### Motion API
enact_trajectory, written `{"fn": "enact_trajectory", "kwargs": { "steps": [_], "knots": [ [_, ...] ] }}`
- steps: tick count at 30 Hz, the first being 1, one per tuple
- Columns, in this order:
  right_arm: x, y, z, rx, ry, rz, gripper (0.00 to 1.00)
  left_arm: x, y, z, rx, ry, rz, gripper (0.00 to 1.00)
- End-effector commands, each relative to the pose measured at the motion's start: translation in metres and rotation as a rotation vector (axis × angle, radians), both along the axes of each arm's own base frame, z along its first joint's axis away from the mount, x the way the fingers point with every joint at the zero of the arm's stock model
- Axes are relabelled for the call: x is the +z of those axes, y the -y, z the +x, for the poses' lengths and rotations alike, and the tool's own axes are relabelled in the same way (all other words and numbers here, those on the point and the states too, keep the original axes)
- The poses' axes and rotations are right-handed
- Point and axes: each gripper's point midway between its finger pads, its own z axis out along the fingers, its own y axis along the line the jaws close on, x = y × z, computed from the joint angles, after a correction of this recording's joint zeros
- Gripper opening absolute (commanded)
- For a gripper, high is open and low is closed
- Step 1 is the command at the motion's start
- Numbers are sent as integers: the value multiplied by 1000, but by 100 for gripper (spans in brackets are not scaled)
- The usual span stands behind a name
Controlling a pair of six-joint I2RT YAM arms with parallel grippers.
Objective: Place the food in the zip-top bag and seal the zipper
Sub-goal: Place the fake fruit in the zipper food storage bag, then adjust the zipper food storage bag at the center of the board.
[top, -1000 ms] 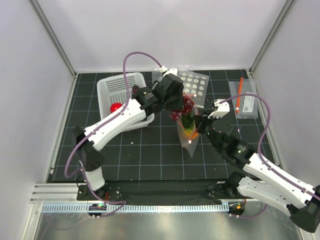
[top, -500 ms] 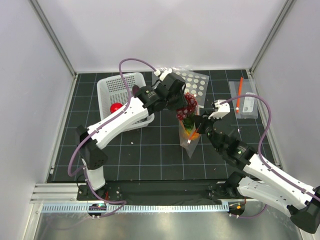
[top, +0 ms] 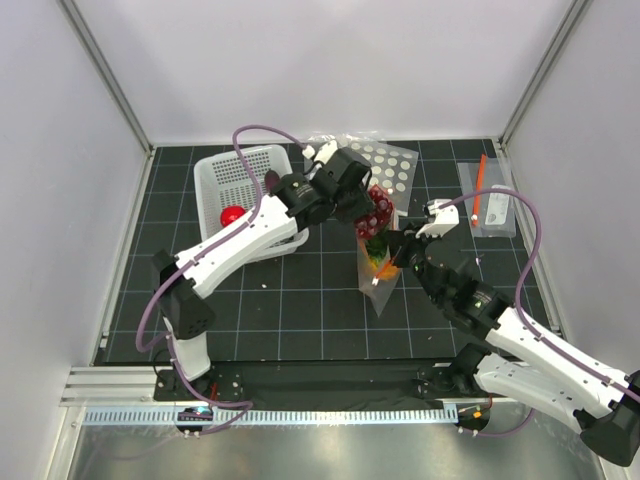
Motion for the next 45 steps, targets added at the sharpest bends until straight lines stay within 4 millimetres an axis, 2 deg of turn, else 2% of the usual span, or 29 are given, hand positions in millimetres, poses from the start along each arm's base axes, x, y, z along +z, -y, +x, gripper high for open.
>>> {"fn": "enact_trajectory", "kwargs": {
  "steps": [1,2,5,6,8,12,14,20,24,28,34,35,38,39,42,43,45],
  "knots": [
    [13,-3,2,4,41,48,1,7,6,8,85,21,-76,11],
    [14,-2,3,1,43,50,1,5,6,9,92,29,-72,12],
    [15,0,2,-5,48,55,1,5,7,12,112,97,-33,25],
    [15,0,2,-7,48,55,1,3,6,13,113,111,-15,35],
    [15,0,2,-5,48,55,1,1,6,11,96,127,16,45],
    [14,0,3,-14,41,52,1,8,3,7,62,164,53,74],
    [13,1,3,-18,38,50,1,13,0,3,43,183,67,80],
    [12,1,4,-23,37,50,1,37,-16,-17,-13,246,101,80],
    [13,3,3,-28,42,53,1,46,-41,-24,-49,309,183,79],
    [13,5,3,-37,44,53,1,58,-75,-29,-60,394,281,80],
    [10,9,6,-70,34,46,1,43,-109,-32,-74,432,418,88],
    [8,11,7,-80,29,44,1,35,-113,-32,-80,424,433,88],
    [5,12,9,-99,18,38,1,26,-105,-34,-155,446,422,88],
    [6,11,9,-96,17,38,1,11,-96,-43,-240,427,401,88],
    [4,9,10,-92,9,33,1,7,-71,-57,-398,477,314,89],
    [5,9,10,-90,11,34,1,-7,-63,-68,-469,462,289,91],
    [6,9,9,-89,12,36,1,-6,-55,-74,-514,498,260,93]
  ]
}}
